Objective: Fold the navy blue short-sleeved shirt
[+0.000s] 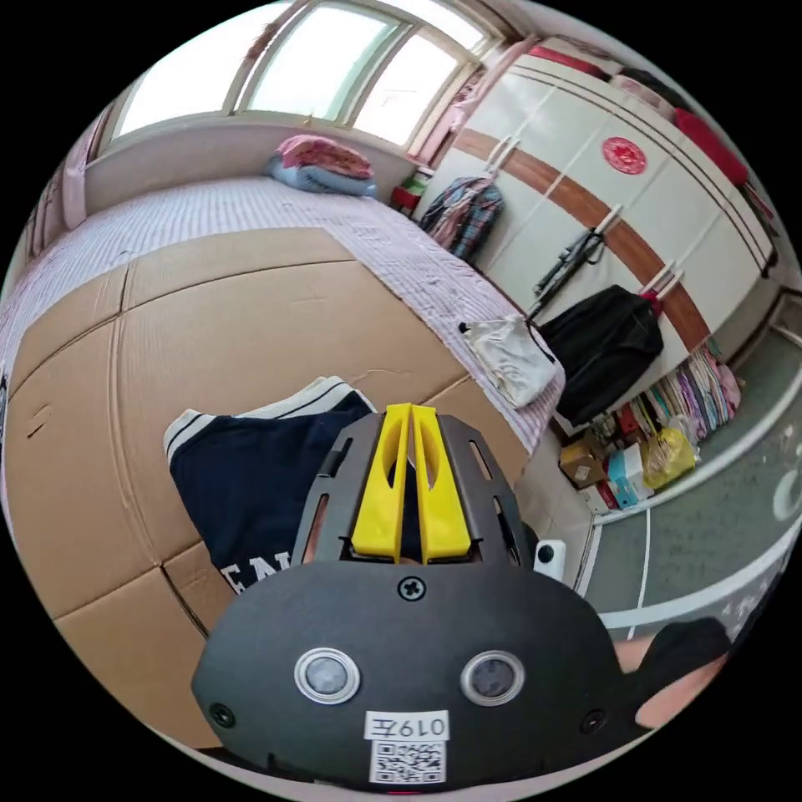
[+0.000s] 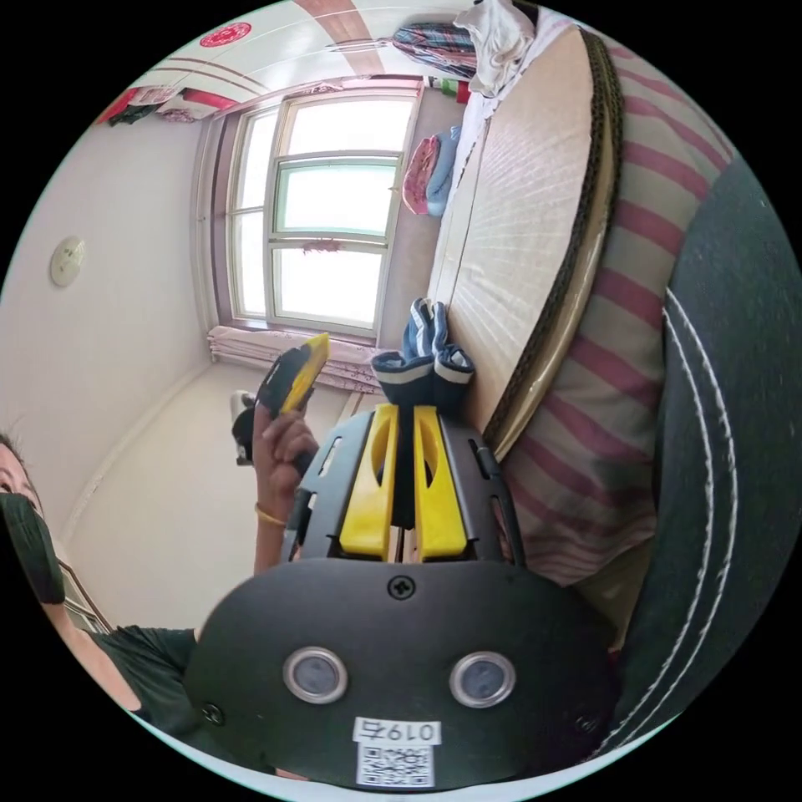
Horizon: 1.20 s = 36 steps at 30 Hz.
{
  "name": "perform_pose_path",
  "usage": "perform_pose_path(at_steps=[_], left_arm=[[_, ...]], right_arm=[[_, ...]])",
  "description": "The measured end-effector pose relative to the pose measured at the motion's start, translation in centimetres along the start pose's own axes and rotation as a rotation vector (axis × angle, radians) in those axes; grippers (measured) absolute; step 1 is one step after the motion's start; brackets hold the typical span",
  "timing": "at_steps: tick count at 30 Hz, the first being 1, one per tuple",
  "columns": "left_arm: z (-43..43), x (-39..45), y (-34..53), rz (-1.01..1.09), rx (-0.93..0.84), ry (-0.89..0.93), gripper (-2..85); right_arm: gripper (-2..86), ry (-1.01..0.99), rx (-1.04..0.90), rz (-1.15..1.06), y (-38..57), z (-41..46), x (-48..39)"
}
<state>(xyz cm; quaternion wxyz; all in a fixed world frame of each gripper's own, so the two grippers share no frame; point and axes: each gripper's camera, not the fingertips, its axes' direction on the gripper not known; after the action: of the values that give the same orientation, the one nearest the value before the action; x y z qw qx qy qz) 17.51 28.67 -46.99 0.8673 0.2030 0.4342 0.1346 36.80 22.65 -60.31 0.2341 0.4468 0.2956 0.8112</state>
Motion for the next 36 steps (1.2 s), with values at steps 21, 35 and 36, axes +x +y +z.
perform_pose_path(at_steps=[21,35,36], left_arm=[[-2.5,15.4,39.6,0.312,0.112,-0.837,10.6],[0.4,16.1,42.8,0.115,0.185,-0.807,9.7],[0.7,16.1,42.9,0.102,0.178,-0.827,9.2]], right_arm=[[13.6,0.434,-0.097,-0.663,14.9,3.7,-6.0],[7.1,0.353,-0.147,-0.633,20.1,7.2,8.1],[6.8,0.35,-0.145,-0.629,20.1,7.3,8.8]])
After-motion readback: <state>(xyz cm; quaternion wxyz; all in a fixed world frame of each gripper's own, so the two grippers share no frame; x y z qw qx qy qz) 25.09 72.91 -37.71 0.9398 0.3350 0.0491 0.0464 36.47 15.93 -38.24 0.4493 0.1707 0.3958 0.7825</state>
